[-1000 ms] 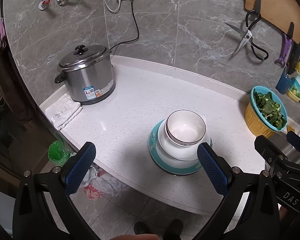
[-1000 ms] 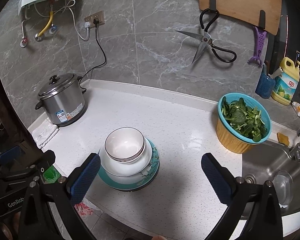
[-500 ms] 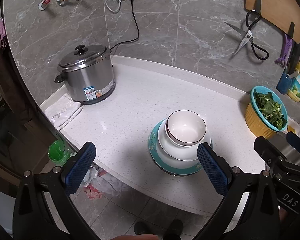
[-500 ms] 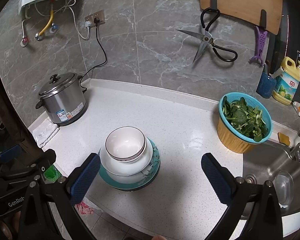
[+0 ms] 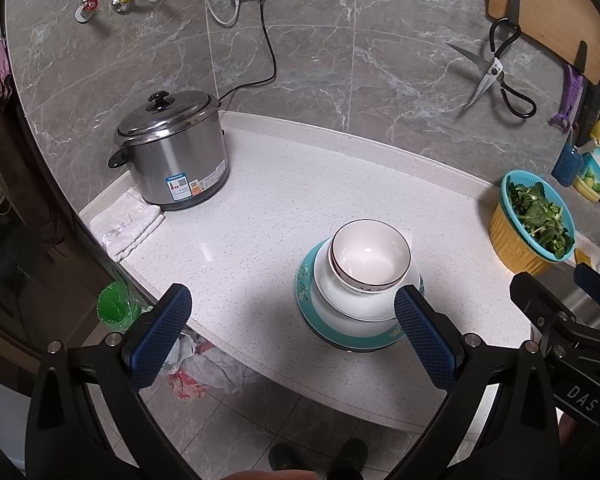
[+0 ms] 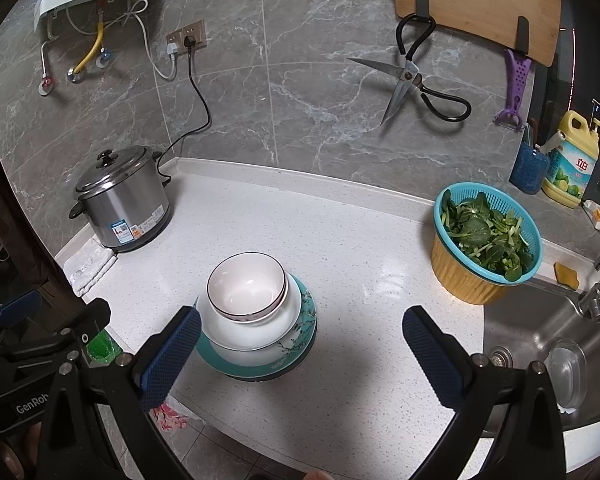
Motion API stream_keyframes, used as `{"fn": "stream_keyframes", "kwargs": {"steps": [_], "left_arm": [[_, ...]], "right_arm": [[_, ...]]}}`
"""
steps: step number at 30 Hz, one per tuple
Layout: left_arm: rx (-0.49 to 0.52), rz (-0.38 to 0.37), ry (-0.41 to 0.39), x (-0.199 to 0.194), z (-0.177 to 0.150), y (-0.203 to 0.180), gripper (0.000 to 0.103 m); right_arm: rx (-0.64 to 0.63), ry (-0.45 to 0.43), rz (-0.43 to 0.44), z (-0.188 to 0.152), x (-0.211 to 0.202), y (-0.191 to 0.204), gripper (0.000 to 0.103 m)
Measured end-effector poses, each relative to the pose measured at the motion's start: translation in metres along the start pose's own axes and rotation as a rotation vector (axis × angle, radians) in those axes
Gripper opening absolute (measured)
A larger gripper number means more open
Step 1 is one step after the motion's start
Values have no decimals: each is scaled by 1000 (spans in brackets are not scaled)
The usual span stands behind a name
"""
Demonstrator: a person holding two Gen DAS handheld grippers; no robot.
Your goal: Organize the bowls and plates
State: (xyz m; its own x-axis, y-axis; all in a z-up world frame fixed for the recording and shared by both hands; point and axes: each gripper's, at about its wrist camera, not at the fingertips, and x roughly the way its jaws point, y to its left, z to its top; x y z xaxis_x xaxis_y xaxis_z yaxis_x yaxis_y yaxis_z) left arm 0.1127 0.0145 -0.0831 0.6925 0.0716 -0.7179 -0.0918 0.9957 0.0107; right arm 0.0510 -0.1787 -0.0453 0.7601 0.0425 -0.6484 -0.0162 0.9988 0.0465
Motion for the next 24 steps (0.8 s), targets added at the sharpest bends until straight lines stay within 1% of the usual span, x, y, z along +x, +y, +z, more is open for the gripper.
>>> {"fn": "stream_keyframes", "kwargs": {"steps": [24], "left_arm": [[-10, 5, 6, 3, -2, 2, 103]], "right_arm": [[0, 1, 2, -1, 1, 0, 103]]}}
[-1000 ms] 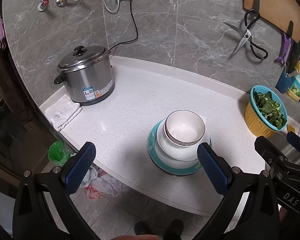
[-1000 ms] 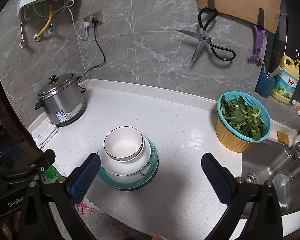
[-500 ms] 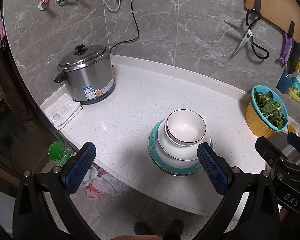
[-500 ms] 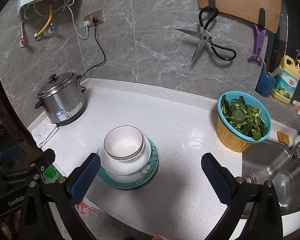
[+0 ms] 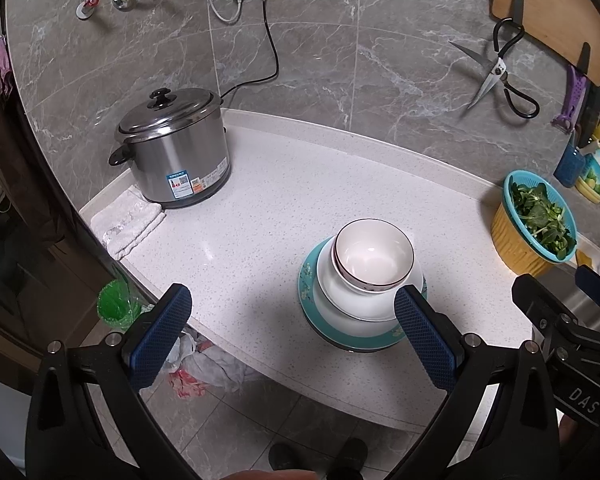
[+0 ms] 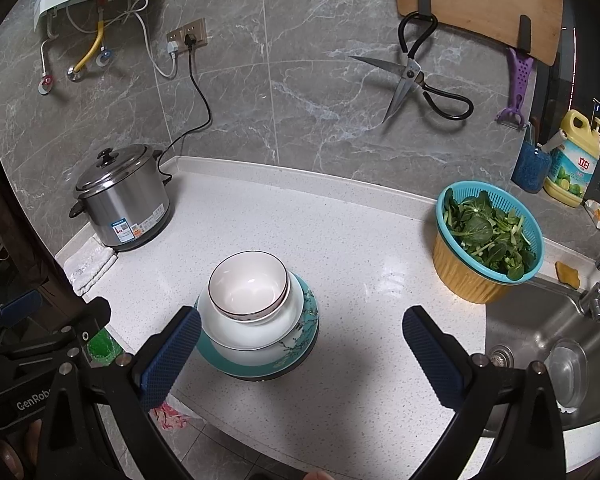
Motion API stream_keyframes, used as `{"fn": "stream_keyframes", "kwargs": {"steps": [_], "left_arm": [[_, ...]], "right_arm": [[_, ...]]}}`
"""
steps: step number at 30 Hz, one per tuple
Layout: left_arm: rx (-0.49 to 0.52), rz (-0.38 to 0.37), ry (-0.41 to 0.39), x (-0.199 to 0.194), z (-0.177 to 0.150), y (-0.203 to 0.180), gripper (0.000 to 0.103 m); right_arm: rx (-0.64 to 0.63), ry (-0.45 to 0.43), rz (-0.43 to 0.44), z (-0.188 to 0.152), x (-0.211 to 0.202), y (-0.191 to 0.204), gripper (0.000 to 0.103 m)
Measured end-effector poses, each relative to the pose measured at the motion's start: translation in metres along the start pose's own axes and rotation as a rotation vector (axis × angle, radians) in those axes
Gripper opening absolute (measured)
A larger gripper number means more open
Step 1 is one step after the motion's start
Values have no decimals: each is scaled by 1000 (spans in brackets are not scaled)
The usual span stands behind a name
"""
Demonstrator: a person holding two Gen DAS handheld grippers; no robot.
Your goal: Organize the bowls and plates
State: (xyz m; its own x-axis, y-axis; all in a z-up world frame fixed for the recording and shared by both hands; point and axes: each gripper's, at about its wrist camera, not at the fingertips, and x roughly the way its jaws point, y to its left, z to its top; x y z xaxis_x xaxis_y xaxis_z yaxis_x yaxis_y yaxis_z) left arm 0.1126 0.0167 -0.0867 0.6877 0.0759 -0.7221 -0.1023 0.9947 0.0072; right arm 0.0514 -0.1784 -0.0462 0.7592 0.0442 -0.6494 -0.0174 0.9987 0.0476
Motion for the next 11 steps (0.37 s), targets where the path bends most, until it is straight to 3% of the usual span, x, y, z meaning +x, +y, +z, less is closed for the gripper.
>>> {"fn": "stream_keyframes", "kwargs": {"steps": [11], "left_arm": [[3, -5, -19, 2, 3, 2, 103]], "right_arm": [[-2, 4, 2, -1, 2, -2, 103]]}}
